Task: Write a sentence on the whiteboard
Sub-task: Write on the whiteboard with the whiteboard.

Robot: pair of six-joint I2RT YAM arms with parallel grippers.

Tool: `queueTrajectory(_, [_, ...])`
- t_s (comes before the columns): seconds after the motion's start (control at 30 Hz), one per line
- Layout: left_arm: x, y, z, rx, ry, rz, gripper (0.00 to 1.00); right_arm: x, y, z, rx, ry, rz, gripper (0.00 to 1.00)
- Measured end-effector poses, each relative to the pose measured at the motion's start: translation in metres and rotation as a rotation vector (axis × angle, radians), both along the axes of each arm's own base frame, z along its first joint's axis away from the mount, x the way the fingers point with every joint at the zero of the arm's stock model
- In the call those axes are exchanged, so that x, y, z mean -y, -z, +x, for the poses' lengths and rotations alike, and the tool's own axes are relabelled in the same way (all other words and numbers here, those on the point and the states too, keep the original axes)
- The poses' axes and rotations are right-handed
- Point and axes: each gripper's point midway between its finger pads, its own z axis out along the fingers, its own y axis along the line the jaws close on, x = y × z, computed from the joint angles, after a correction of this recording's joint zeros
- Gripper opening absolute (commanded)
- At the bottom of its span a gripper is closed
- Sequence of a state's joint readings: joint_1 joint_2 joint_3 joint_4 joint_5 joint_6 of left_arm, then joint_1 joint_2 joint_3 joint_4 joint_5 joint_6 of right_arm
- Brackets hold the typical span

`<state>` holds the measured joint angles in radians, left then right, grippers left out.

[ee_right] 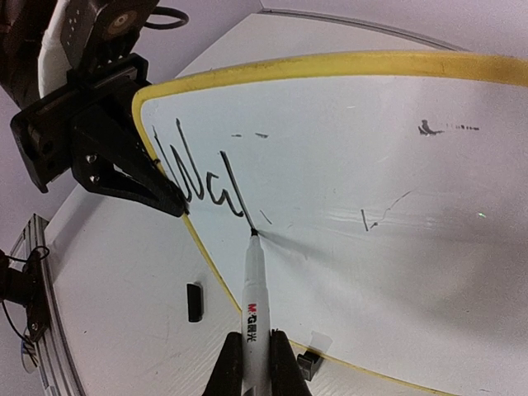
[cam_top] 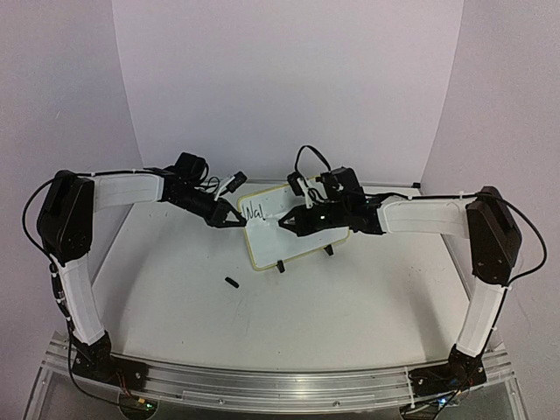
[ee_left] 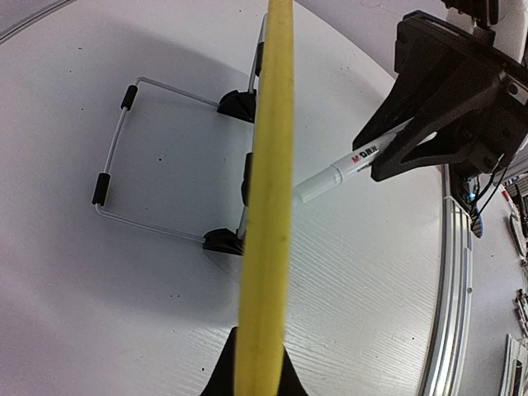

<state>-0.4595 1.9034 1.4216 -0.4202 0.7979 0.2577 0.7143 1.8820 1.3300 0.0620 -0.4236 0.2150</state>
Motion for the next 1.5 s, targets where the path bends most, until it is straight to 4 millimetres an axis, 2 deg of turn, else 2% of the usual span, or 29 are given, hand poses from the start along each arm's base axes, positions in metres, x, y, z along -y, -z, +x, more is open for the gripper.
queueTrajectory(0.67, [0.0,0.0,0.0,-0.001,-0.002,0.006,0.0,-0.005,-0.013,0.005,0.024,0.012,0.05,0.0])
queueTrajectory(1.2, [0.001,0.0,0.0,0.001,0.001,0.006,0.0,0.005,-0.033,0.013,0.088,0.073,0.068,0.0])
queueTrajectory(1.5, [0.002,-0.001,0.0,0.003,0.003,0.007,0.0,0.003,-0.034,0.007,0.084,0.042,0.087,0.0])
